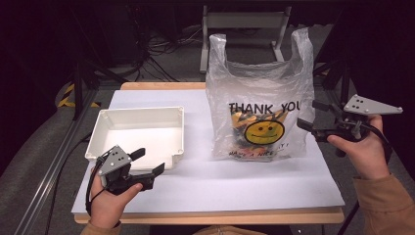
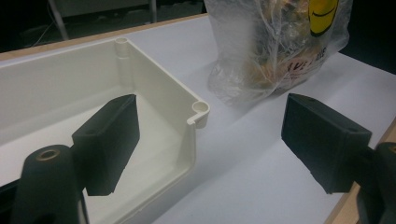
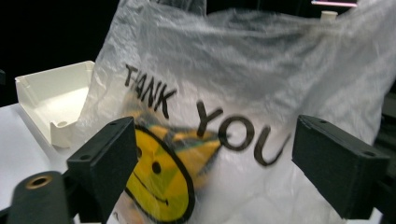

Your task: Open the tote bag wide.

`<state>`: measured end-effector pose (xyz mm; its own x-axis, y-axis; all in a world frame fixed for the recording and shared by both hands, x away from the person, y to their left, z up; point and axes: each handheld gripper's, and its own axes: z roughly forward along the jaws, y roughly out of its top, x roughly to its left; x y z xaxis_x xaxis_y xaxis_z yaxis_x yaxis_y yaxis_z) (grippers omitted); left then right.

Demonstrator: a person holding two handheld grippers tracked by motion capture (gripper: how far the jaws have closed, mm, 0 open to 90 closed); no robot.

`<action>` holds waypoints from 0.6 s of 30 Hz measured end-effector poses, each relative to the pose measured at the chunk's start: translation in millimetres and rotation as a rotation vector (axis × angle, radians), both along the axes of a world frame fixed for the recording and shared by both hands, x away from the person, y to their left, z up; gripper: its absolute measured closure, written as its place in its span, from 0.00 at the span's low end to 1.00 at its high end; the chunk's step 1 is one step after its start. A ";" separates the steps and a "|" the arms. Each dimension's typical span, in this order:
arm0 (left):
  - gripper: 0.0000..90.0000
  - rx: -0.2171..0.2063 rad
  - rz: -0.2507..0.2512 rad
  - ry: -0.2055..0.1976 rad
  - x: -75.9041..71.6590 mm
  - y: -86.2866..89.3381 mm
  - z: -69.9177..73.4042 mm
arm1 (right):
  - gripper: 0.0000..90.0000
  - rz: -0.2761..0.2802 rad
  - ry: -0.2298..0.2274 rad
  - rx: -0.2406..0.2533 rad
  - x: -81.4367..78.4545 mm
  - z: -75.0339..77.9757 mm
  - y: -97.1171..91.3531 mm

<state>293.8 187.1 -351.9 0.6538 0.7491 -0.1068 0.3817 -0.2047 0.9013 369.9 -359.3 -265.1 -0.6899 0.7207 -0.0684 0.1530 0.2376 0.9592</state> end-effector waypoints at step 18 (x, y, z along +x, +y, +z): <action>0.21 0.022 -0.012 0.027 3.8 -5.3 -8.8 | 0.15 0.089 -0.068 -0.028 42.8 48.7 39.3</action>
<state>297.6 181.9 -360.8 0.6602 0.7433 -0.1078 0.4030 -0.2295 0.8860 412.7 -320.0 -216.4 -0.7444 0.6537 -0.1364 0.0650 0.2742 0.9595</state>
